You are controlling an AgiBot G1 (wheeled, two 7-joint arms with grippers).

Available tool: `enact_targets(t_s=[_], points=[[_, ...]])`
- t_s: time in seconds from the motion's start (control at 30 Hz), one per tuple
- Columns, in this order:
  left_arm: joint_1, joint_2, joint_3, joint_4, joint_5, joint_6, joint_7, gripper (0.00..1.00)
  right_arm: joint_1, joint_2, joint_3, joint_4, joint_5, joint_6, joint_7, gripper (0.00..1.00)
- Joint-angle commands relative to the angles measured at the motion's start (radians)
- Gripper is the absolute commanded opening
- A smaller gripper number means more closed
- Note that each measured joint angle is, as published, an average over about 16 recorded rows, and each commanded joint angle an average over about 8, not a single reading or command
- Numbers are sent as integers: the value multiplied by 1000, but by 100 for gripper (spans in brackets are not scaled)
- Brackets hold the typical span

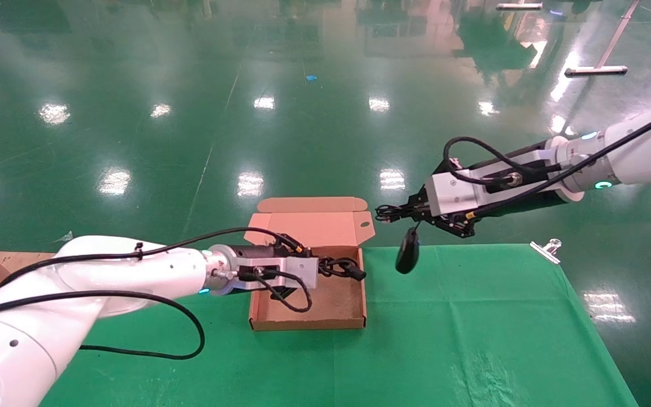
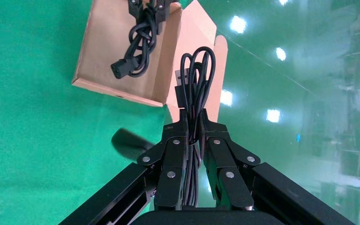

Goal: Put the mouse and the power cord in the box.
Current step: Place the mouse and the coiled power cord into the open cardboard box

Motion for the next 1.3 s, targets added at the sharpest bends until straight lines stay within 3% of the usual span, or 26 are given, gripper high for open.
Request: enact_targets(t_s=[0.03, 0.4, 0.7, 0.93, 1.3], points=[[1, -1, 23, -10, -8, -9, -22, 100, -3, 3, 1, -2, 1, -1, -5, 0], [-8, -2, 125, -29, -54, -45, -81, 100, -23, -3, 1, -11, 2, -14, -11, 0], [-42, -15, 156, 1, -128, -30, -108, 100, -21, -67, 2, -1, 3, 4, 11, 0], [-105, -92, 127, 91, -197, 118, -70, 100, -62, -126, -3, 76, 9, 43, 50, 0], [-171, -286, 70, 158, -290, 425, 45, 100, -238, -140, -140, 390, 55, 195, 218, 0]])
